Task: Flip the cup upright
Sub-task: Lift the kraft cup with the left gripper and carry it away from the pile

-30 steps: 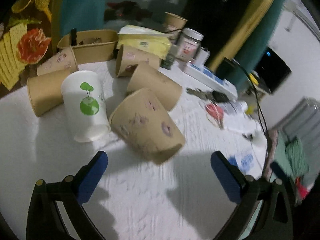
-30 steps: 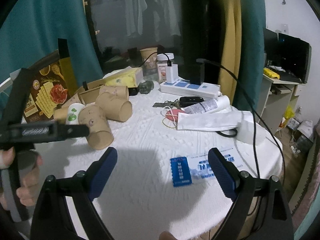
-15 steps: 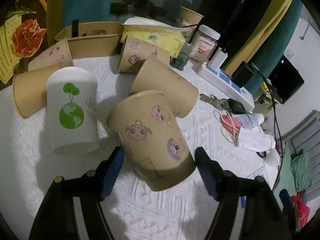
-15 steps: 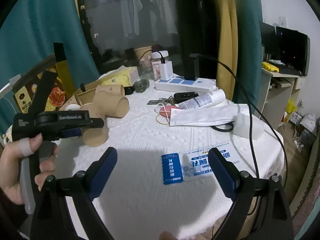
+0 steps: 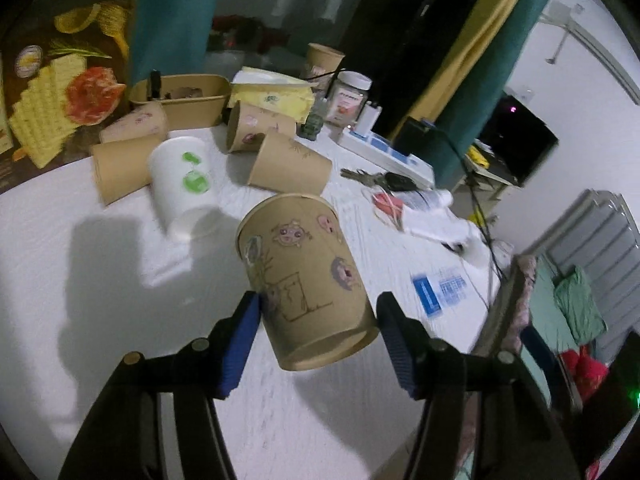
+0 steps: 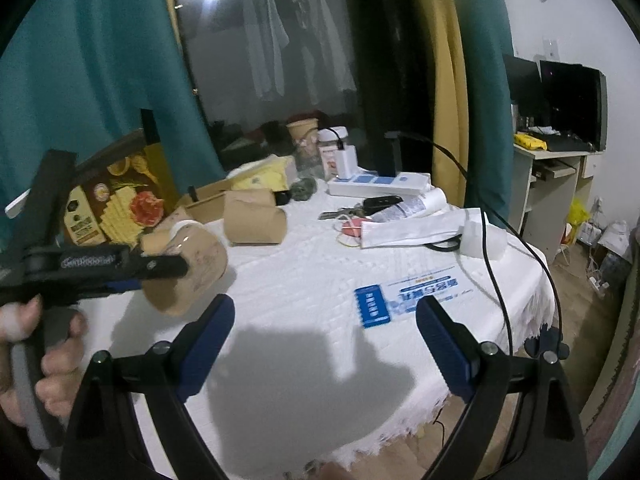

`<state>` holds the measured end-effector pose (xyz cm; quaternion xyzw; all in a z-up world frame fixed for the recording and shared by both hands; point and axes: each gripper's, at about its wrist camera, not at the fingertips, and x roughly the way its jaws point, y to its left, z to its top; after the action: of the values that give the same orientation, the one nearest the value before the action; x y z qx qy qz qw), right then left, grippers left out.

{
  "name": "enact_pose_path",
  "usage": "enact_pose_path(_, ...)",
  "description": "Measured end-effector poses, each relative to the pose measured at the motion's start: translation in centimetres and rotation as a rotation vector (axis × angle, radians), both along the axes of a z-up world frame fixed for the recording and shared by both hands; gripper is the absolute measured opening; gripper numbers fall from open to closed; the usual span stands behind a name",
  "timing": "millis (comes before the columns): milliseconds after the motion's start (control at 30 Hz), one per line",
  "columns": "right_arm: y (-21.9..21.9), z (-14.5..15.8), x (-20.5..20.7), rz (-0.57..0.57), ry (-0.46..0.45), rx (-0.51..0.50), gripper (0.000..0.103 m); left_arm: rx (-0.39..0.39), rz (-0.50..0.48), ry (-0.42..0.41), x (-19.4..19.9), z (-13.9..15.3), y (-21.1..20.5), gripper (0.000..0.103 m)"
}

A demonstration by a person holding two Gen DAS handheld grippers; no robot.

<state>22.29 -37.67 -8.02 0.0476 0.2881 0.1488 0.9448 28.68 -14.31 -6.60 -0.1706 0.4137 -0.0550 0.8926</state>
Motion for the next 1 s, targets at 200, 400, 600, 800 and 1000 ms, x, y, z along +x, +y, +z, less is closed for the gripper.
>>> enact_pose_path(200,4.2,-0.6,-3.5,0.052,0.024,0.023,0.091,0.04,0.029,-0.016,-8.7,0.3,3.8,0.06)
enact_pose_path(400,9.2,-1.8,-5.7,0.153,0.082,0.026,0.091,0.13,0.146,-0.014,-15.7,-1.3,8.9,0.06)
enact_pose_path(600,13.2,-3.5,-6.4,0.236,0.159,-0.019,0.091,0.138,0.223,0.03,-17.9,-4.4,11.9,0.06)
enact_pose_path(800,14.8,-4.2,-5.5,0.263,0.185,-0.048,0.091,0.128,0.2,0.048,-17.8,-5.7,12.1,0.06)
enact_pose_path(1000,16.1,-3.9,-4.9,0.276,0.207,-0.049,0.091,0.065,0.15,0.05,-17.3,-5.9,12.2,0.079)
